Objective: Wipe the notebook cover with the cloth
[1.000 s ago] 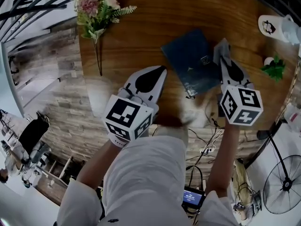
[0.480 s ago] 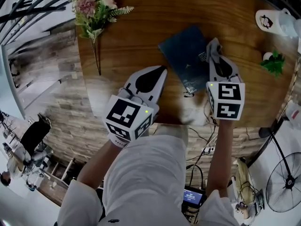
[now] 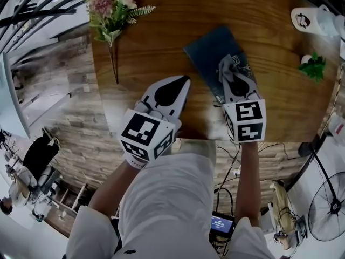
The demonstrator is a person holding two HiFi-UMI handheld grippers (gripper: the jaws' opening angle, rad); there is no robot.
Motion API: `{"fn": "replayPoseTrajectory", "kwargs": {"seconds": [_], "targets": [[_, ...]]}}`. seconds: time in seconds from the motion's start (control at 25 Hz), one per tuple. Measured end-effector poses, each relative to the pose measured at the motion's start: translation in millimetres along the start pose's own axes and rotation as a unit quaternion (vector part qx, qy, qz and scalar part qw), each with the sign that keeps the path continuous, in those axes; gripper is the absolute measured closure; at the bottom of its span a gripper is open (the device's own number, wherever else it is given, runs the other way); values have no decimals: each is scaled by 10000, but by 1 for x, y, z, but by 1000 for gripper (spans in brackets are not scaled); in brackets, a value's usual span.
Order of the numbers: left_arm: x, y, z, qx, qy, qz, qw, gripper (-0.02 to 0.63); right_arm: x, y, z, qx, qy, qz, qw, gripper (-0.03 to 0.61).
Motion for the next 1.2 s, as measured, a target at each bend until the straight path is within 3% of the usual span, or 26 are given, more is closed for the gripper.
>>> {"fn": "replayPoseTrajectory", "kwargs": {"seconds": [0.32,0.6,0.96,1.2], "targets": [[-2,4,-21,-114,-47,25,9999,595,35,-13,6,-97,272,346,9990,546],[0,12,-52,-272,-18,37,9996,595,63,-10,-17,-674,217,611,9956,547],[9,30,-98,-652,144,-89,9977,595,94,27,-74,-1501,-149,654,9864,548],[13,45,-132,-948,217,-114,9952,595,117,58,-117,-1931,-276,421,9799,547]]}}
Point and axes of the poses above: the fingertips, and each gripper's own axes: z forward along the fingers, x to its left, y out of its top, the point moved 2 cm from there along -z, backward along the fingers, and after that the axes turned 11 degrees about y, right-handed, at the moved point
